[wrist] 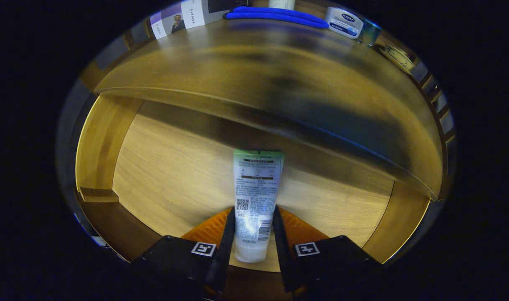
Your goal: Pull open the drawer, take out the items inside it, and place them on the countertop above the cabinet.
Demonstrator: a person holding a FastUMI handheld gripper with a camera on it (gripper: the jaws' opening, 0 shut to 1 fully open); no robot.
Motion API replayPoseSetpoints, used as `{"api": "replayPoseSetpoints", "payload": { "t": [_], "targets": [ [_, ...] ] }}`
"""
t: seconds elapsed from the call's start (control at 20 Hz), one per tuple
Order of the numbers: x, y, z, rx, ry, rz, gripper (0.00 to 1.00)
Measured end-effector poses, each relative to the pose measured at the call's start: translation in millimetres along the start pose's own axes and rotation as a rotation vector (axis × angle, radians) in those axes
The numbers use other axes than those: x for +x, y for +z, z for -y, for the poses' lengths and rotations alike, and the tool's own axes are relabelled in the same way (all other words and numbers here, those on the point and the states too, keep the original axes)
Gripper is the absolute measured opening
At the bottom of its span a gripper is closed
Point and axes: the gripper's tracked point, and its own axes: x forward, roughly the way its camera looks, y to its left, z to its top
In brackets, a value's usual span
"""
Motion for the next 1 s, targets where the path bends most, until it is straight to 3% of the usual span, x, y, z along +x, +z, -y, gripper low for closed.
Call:
{"api": "replayPoseSetpoints", "payload": {
  "t": [0.1, 0.15, 0.45, 0.85, 1.0],
  "targets": [
    [-4.7, -0.6, -1.2, -0.024, 0.008, 0.013, 0.54],
    [-2.9, 0.1, -1.0, -0.021, 0.009, 0.021, 0.43],
    [-13.6, -3.9, -3.7, -0.085, 0.018, 0.063, 0.43],
    [-54.2, 17.2, -7.6, -0.073, 0.159, 0.21, 0.43],
    [-66.2, 26.9, 0.3, -0.054, 0.174, 0.272, 0.43]
  ]
}}
